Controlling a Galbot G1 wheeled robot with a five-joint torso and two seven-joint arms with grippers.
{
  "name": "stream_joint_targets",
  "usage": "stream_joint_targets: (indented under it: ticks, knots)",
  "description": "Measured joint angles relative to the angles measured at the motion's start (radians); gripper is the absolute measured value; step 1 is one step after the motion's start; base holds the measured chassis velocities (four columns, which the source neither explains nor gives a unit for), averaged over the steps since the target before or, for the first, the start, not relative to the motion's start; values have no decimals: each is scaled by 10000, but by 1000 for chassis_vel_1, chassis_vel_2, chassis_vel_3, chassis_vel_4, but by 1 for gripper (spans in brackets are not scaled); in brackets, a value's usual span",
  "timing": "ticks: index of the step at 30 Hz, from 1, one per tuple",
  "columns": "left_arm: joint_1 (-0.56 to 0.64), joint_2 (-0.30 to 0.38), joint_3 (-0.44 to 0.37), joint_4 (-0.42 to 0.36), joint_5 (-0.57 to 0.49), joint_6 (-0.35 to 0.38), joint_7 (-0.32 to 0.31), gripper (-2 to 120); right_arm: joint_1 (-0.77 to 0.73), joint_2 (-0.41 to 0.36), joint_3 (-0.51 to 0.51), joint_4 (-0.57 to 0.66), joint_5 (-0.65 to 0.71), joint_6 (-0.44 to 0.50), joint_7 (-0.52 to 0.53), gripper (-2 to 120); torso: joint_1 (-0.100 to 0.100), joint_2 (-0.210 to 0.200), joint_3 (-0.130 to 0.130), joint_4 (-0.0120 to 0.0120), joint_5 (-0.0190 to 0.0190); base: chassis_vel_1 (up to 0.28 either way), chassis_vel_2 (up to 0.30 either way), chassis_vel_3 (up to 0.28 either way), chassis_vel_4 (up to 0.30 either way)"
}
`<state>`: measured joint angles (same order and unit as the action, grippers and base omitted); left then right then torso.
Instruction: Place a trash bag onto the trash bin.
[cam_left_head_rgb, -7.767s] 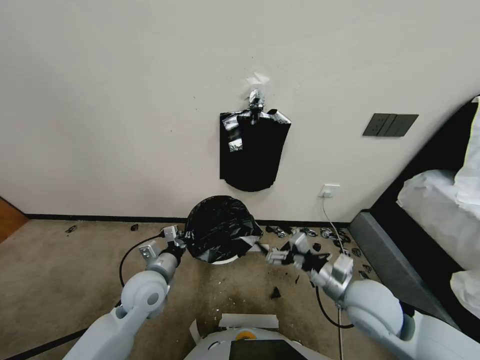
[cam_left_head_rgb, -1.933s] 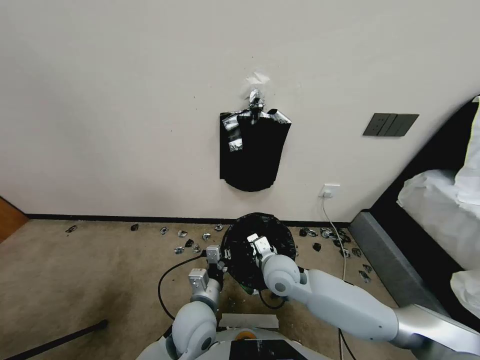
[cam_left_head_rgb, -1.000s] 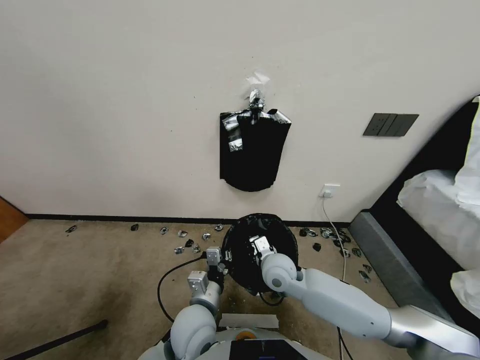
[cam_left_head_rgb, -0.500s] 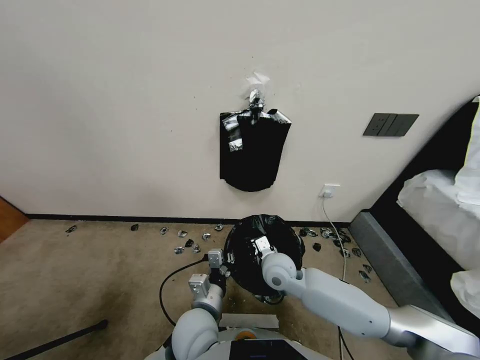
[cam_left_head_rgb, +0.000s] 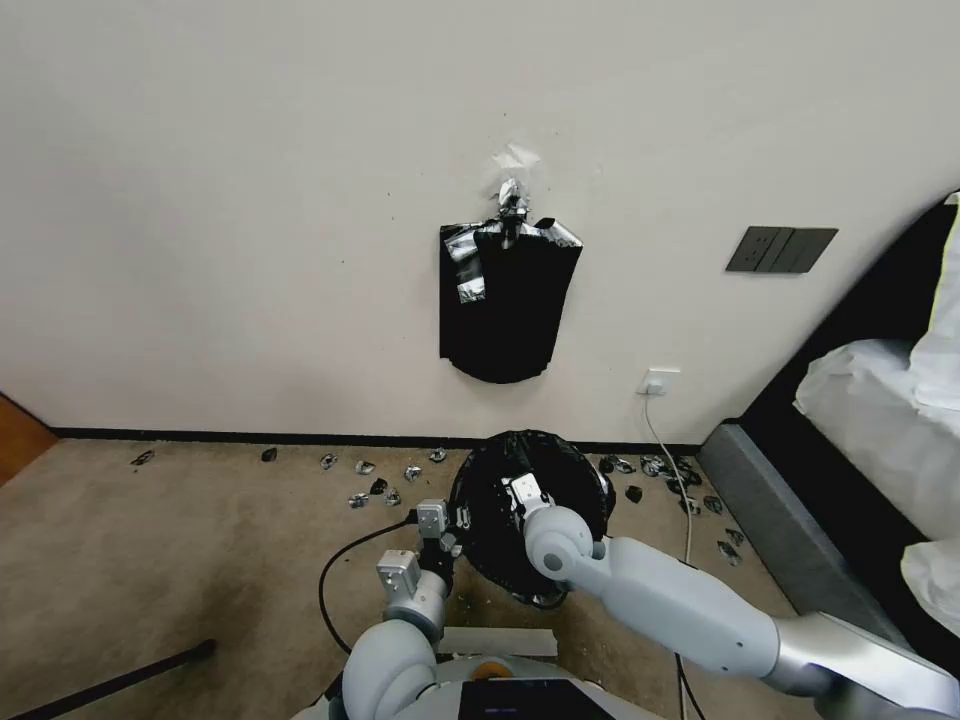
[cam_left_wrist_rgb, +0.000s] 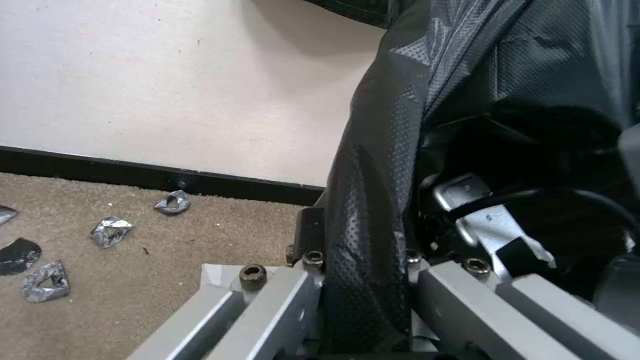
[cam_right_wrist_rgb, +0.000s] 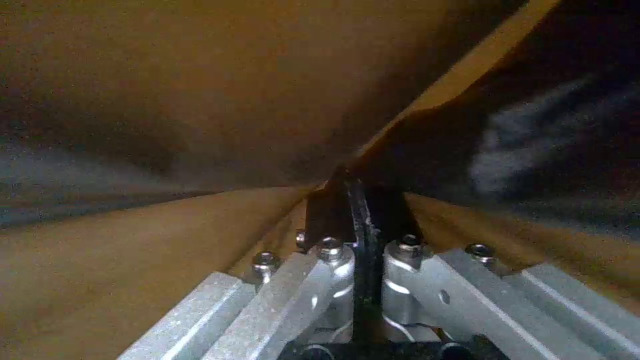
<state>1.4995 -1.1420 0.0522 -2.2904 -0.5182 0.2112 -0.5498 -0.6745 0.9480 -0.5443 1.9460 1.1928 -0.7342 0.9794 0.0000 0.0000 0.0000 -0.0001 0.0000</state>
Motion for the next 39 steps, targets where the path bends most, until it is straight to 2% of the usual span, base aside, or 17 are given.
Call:
stream_joint_targets:
  ticks: [7, 12, 13, 16, 17, 18, 21, 23, 25, 26, 29, 30, 32, 34, 35, 38, 39]
  knots:
    - [83, 39, -26, -31, 11, 8, 10, 1, 47, 15, -8, 37, 13, 0, -2, 0, 0, 0, 0, 2, 1, 0, 0, 0, 0]
    - [55, 3, -179, 159, -91, 181, -192, 1, -143, -435, 286, 967, 105, 0, -82, 0, 0, 0, 0, 2, 2, 0, 0, 0, 0]
    - [-7, -37, -203, 236, -226, 258, -341, 1, -239, -631, 392, 1306, 111, 0, -179, 6, 0, 0, 0, 0, -1, 0, 0, 0, 0]
    - [-127, -110, -217, 369, -480, 380, -567, 1, -424, -897, 588, 1777, 108, 1, -431, 12, 0, 0, 0, 0, 2, 0, 0, 0, 0]
    - [-253, -213, -224, 509, -749, 537, -808, 1, -655, -1191, 811, 2208, 98, 2, -769, 18, 0, 0, 0, 0, 0, 0, 0, 0, 0]
    - [-253, -213, -224, 509, -749, 537, -808, 1, -655, -1191, 811, 2208, 98, 2, -769, 18, 0, 0, 0, 0, 0, 0, 0, 0, 0]
    - [-545, -517, -213, 887, -1439, 783, -1254, 1, -1373, -1699, 1498, 2929, -98, 6, -1793, 33, 0, 0, 0, -1, 0, 0, 0, 0, 0]
    - [-626, -605, -204, 1006, -1537, 822, -1305, 1, -1617, -1800, 1763, 3137, -165, 11, -2175, 37, 0, 0, 0, -3, 3, 0, 0, 0, 0]
    - [-792, -776, -160, 1301, -1741, 892, -1400, 1, -2008, -2000, 2245, 3536, -204, 13, -2777, 48, 0, 0, 0, 1, 1, 0, 0, 0, 0]
    - [-792, -776, -160, 1301, -1741, 892, -1400, 1, -2008, -2000, 2245, 3536, -204, 13, -2777, 48, 0, 0, 0, 1, 1, 0, 0, 0, 0]
    - [-1029, -1075, -167, 1743, -2468, 1051, -1800, 1, -2454, -2309, 2838, 4163, -196, 11, -3145, 63, 0, 0, 0, 1, 0, 0, 0, 0, 0]
    - [-1029, -1075, -167, 1743, -2468, 1051, -1800, 1, -2454, -2309, 2838, 4163, -196, 11, -3145, 63, 0, 0, 0, 1, 0, 0, 0, 0, 0]
    - [-1189, -1289, -209, 2051, -2908, 1204, -2171, 1, -2755, -2425, 3204, 4440, -173, 11, -3180, 71, 0, 0, 0, 1, 1, 0, 0, 0, 0]
    - [-1342, -1501, -222, 2335, -3021, 1401, -2482, 1, -3119, -2513, 3588, 4657, -181, 10, -3254, 82, 0, 0, 0, 1, 1, 0, 0, 0, 0]
    - [-1342, -1501, -222, 2335, -3021, 1401, -2482, 1, -3119, -2513, 3588, 4657, -181, 10, -3254, 82, 0, 0, 0, 1, 1, 0, 0, 0, 0]
    - [-1556, -1770, -128, 2571, -3049, 1820, -3060, 1, -3693, -2657, 4003, 4818, -358, 11, -3455, 96, 0, 0, 0, 1, 2, 0, 0, 0, 0]
    - [-1556, -1770, -128, 2571, -3049, 1820, -3060, 1, -3693, -2657, 4003, 4818, -358, 11, -3455, 96, 0, 0, 0, 1, 2, 0, 0, 0, 0]
